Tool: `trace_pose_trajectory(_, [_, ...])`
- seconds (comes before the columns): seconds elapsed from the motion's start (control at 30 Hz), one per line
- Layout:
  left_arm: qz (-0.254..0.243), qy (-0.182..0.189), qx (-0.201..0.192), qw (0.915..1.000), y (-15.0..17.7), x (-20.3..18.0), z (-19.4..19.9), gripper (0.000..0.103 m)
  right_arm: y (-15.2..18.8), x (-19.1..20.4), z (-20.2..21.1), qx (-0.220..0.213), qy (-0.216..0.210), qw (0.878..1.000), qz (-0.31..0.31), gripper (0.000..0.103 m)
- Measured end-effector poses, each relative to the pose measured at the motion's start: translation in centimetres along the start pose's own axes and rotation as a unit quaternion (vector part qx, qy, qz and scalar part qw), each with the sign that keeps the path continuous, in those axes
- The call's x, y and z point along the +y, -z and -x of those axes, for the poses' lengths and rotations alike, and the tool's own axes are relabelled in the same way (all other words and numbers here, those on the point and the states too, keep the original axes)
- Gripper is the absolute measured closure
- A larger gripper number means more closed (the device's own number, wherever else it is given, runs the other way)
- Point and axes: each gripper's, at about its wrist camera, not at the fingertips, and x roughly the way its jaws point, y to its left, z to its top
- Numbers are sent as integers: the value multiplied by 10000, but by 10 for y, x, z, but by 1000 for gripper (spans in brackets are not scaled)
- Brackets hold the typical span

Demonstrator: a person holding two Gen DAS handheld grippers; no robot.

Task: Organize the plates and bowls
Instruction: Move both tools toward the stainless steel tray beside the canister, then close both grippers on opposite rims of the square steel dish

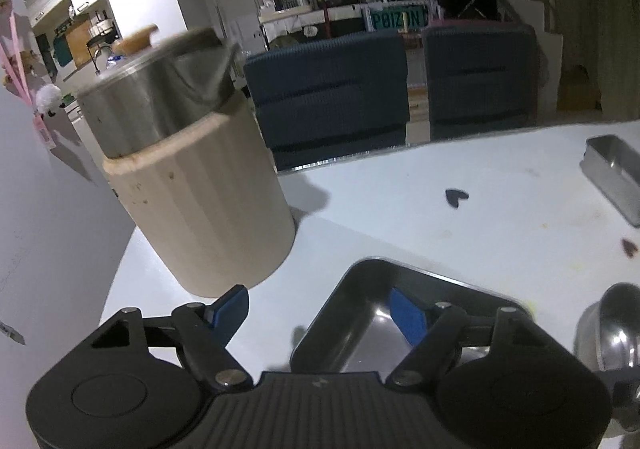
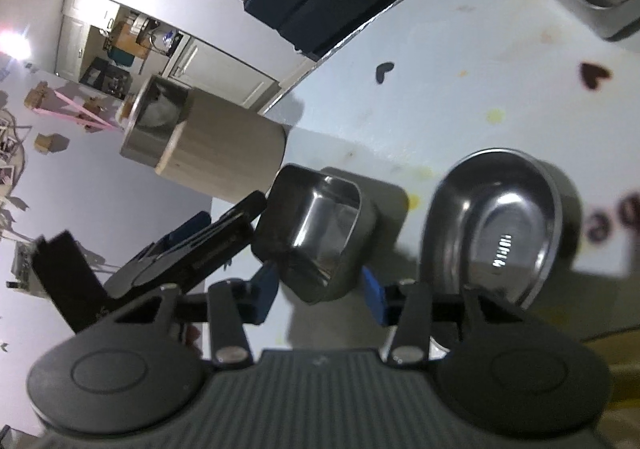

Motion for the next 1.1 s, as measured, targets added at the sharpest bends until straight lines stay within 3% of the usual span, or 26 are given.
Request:
trace_pose_trajectory(0.33, [-5,-64,126,9999,0,-3,-17,27,-8,1,-37,50,300,9994,151,55])
trace_pose_trajectory(0.5, [40,-95,193,9998,2,-1,-19,31,-10,-6,-44,77,513,9981,330,70])
trace_pose_trajectory(0.6, [159,-72,223,9996,3,4,-19,38,-11,-6,-41,4,530,9972,532,72])
trace_pose_trajectory(0.8, [226,28,370,9991,9,10,-18,51,-13,-2,-35,-81,534,9947,873,87])
trace_pose_trajectory(0.97, [336,184,661,9971,16,16,-17,68,-14,0,-34,-167,609,9923,1069,91])
trace_pose_trajectory(1.1, [530,304,854,9945,24,25,-13,74,-14,2,-36,-137,624,9905,1218,91])
